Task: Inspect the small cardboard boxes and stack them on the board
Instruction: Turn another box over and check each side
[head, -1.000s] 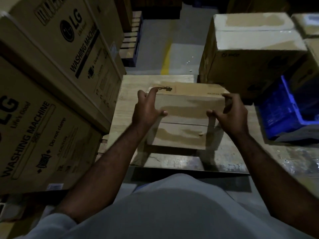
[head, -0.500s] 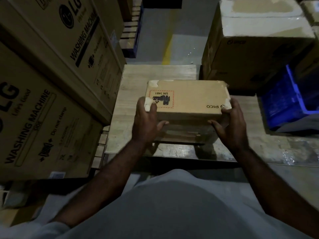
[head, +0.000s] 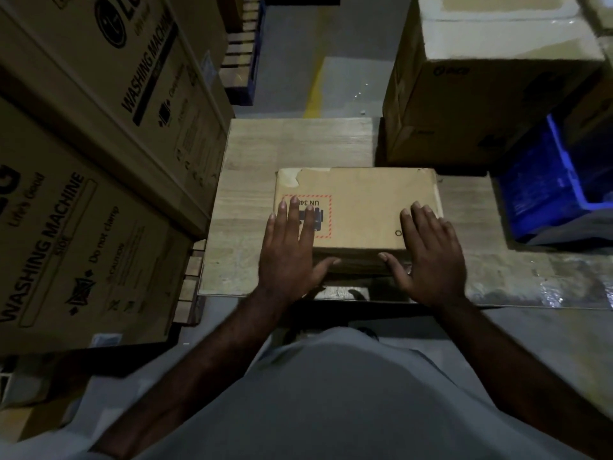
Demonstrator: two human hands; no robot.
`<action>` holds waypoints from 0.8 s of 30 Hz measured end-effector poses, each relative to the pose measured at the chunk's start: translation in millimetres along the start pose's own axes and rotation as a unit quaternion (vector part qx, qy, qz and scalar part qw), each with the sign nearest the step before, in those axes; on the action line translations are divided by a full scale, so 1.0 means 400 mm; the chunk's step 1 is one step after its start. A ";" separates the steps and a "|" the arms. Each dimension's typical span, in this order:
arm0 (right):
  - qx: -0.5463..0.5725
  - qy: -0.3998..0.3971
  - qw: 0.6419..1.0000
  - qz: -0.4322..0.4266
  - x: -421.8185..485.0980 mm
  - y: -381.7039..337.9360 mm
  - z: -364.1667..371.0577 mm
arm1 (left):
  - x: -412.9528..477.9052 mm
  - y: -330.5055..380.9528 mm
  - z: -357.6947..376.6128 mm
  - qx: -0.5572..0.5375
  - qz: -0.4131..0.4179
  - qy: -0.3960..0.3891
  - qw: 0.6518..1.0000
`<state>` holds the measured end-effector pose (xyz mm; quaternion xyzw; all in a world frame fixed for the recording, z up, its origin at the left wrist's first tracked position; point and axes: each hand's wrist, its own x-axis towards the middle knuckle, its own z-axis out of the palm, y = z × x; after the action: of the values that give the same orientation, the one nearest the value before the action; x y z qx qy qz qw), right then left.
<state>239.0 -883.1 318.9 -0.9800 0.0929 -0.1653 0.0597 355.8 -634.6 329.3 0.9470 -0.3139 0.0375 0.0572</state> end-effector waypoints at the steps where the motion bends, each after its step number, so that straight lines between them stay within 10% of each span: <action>1: -0.006 0.004 1.000 -0.001 0.004 0.002 0.002 | 0.003 0.002 -0.001 -0.001 -0.002 0.002 1.000; 24: 0.028 -0.190 0.978 0.078 0.245 0.020 -0.057 | 0.231 -0.042 -0.063 -0.070 -0.058 -0.054 0.994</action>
<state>320.9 -912.7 369.7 -0.9813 0.1509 0.0264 0.1162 438.9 -672.4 362.9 0.9581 -0.2625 -0.0395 0.1080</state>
